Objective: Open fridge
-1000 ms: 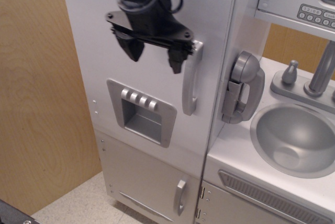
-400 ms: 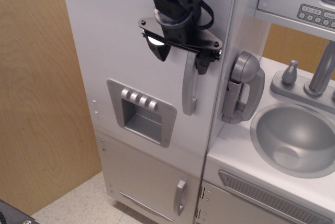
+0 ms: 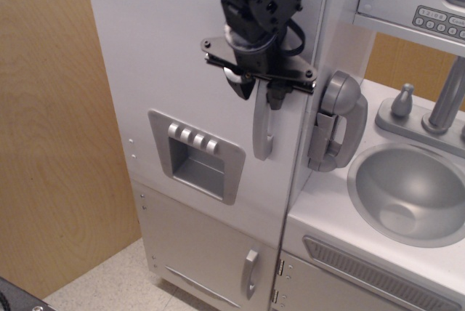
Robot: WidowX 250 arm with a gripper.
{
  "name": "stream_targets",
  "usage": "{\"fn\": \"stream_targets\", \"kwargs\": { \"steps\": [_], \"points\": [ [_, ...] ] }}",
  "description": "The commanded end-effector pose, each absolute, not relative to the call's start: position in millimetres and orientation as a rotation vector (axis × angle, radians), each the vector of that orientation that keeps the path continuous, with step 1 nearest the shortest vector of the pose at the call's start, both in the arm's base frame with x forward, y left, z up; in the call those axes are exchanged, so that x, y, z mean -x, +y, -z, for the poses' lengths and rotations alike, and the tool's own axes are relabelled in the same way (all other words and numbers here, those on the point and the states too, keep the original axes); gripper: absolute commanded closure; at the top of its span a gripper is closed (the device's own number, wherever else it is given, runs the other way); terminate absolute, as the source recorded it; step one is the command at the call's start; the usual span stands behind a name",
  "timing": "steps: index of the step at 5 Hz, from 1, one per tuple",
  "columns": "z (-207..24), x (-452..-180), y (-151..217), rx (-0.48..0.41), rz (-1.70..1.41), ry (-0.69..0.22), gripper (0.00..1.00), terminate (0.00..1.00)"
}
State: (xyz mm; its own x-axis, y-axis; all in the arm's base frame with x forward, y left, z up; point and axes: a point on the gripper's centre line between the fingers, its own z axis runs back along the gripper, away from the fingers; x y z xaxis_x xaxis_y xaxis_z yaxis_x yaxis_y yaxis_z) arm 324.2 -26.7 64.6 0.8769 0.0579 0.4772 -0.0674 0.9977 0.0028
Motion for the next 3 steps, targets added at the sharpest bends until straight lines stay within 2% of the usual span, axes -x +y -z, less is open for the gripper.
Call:
{"fn": "stream_targets", "kwargs": {
  "steps": [1,3],
  "points": [
    [-78.8,-293.3,-13.2,-0.038,-0.052,-0.534,1.00,0.00],
    [-79.4,-247.0,4.0,-0.047,0.017,-0.505,1.00,0.00]
  ]
}}
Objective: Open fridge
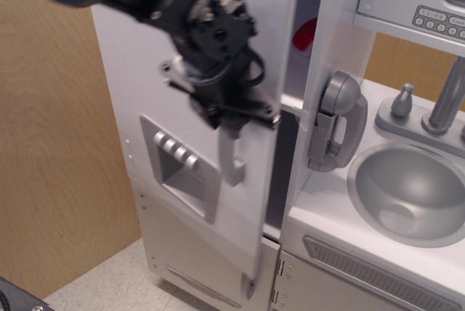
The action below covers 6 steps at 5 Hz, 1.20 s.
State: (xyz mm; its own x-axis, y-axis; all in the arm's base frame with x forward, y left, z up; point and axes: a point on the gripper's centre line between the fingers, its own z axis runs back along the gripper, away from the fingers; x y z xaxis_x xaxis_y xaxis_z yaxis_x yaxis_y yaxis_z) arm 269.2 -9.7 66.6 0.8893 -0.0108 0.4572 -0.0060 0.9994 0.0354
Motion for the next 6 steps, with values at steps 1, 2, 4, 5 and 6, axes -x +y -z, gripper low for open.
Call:
{"fn": "stream_targets", "kwargs": {
  "steps": [1,2,4,5,6],
  "points": [
    [-74.2,-230.5,6.7,-0.044,0.042,-0.381,0.00,0.00],
    [-74.4,-218.5,-8.9,-0.043,0.037,-0.308,0.00,0.00],
    [-72.9,-205.4,-61.8,-0.015,0.098,-0.309,0.00,0.00],
    [-69.2,-217.4,-91.6,0.014,0.107,-0.270,0.00,0.00],
    [-67.4,-242.4,-110.4,0.046,0.089,-0.256,0.00,0.00]
  ]
}}
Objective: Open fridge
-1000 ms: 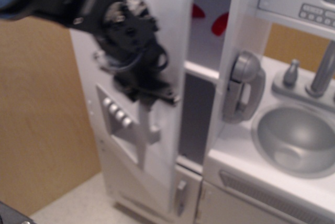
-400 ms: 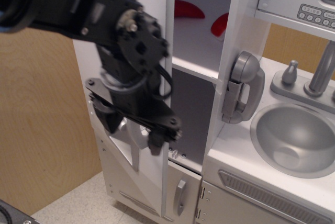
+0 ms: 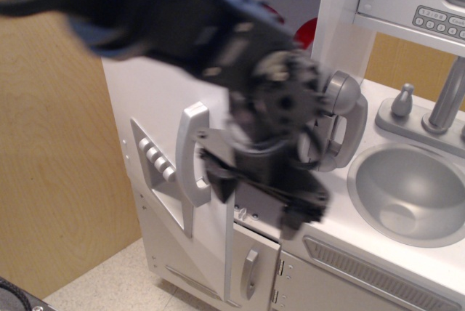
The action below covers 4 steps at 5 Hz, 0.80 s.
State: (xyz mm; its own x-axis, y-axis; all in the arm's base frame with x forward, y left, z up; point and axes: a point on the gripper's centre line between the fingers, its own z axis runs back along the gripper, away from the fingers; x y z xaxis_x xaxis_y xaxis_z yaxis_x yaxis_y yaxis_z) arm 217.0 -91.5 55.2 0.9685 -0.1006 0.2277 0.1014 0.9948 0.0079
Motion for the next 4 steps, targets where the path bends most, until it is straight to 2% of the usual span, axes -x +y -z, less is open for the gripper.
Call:
{"fn": "stream_targets", "kwargs": {
  "steps": [1,2,3,4],
  "points": [
    [-62.7,-268.8,-118.5,0.049,0.140,-0.240,0.00,0.00],
    [-57.0,-286.6,-110.8,0.017,0.152,-0.259,0.00,0.00],
    [-63.0,-283.1,-93.9,-0.009,0.161,-0.284,0.00,0.00],
    [-70.4,-267.6,-80.6,0.012,0.155,-0.257,0.00,0.00]
  ]
}}
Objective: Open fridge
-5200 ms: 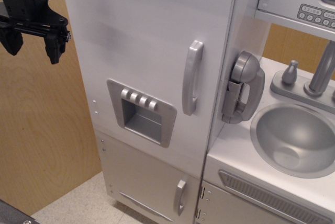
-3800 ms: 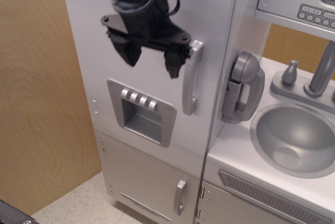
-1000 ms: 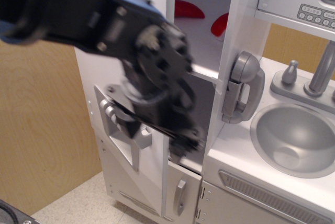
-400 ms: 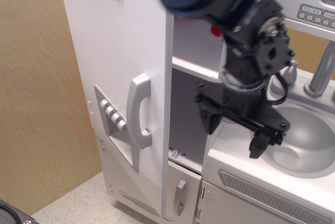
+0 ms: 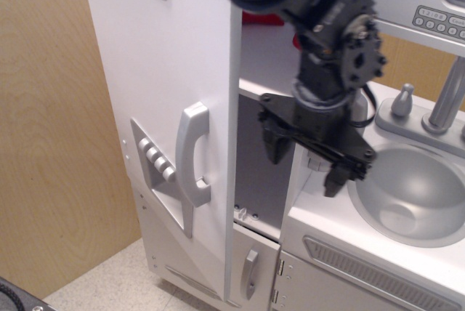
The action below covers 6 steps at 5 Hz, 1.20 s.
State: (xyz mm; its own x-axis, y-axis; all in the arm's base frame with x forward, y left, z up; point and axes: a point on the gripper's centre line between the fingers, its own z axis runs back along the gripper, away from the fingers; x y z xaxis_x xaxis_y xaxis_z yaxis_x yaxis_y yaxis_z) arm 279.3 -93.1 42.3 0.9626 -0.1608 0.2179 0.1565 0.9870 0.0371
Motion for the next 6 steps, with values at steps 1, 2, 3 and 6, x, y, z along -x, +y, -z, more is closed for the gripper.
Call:
{"fn": "stream_targets", "kwargs": {
  "steps": [1,2,3,6],
  "points": [
    [-72.3,-247.4,-73.2,0.012,0.169,-0.257,0.00,0.00],
    [-72.9,-231.6,-55.2,0.011,0.168,-0.261,0.00,0.00],
    [-75.8,-214.4,-28.1,-0.004,0.172,-0.261,0.00,0.00],
    [-68.0,-202.9,68.4,-0.102,0.075,-0.325,0.00,0.00]
  ]
}}
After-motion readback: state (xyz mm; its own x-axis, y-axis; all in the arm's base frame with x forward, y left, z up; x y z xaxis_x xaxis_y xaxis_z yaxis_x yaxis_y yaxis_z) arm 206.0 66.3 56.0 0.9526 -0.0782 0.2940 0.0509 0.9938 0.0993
